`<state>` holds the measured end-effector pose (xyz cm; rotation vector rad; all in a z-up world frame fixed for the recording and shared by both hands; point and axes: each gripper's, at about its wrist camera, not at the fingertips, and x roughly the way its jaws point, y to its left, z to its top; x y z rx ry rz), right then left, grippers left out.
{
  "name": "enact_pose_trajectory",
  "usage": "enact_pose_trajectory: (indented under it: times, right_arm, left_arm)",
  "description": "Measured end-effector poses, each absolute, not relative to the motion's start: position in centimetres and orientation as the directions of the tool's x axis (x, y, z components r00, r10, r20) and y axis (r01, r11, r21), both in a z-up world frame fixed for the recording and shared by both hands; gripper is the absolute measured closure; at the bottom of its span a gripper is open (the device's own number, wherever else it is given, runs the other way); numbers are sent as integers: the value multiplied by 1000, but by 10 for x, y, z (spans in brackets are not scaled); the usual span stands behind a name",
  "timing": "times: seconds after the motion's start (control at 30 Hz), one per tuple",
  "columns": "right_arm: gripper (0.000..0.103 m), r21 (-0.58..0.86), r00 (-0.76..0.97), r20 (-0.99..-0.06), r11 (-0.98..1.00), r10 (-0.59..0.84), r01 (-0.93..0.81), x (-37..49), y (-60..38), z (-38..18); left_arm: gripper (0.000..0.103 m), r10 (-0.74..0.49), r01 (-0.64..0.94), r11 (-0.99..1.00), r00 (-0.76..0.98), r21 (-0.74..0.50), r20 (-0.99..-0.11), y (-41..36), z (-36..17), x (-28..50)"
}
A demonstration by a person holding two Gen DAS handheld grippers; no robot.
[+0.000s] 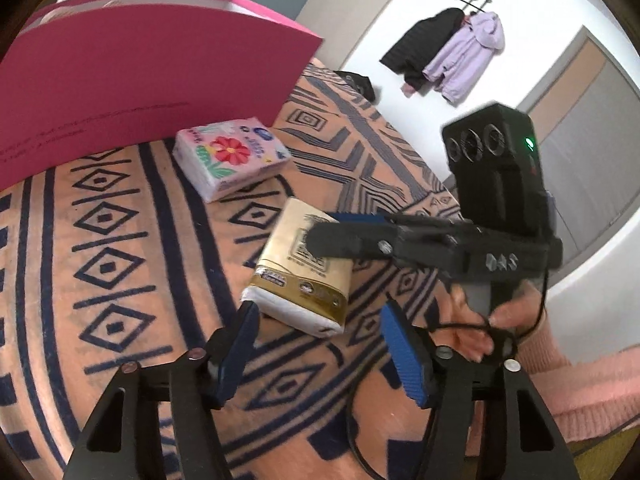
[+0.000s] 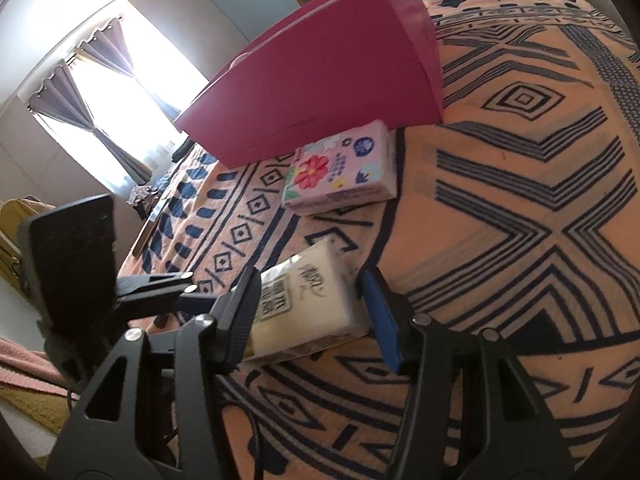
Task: Organize objects
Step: 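Move the left gripper down toward the tan tissue pack, then close the left gripper around the tan tissue pack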
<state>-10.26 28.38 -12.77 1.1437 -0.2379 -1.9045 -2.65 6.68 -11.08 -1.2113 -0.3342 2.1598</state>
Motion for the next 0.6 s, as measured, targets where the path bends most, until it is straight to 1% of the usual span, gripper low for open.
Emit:
enact_pose_trajectory:
  times: [0.03, 0.1, 0.17, 0.33, 0.57, 0.6]
  right_arm:
    - [48, 554, -192, -619, -596, -762, 581, -102, 284, -128]
    - [48, 575, -185, -606, -587, -774, 570, -101, 286, -129]
    - [48, 585, -181, -603, -584, -777, 563, -99, 287, -130]
    - [49, 587, -184, -601, -586, -778, 559, -98, 291, -129]
    - [49, 600, -193, -594, -590, -781, 541, -103, 296, -131]
    - [50, 598, -194, -595, -591, -780, 542, -102, 296, -131]
  left_arm:
    - [41, 636, -393, -768, -381, -506, -670, 65, -112, -29]
    - [47, 628, -376, -777, -400, -505, -668, 60, -113, -32]
    - [59, 615, -367, -788, -418, -495, -669, 55, -112, -36]
    - [61, 613, -337, -790, -424, -512, -666, 44, -111, -44]
    - [61, 592, -352, -805, -419, -478, -689, 44, -108, -43]
    - [61, 597, -356, -801, -413, -481, -688, 43, -108, -41]
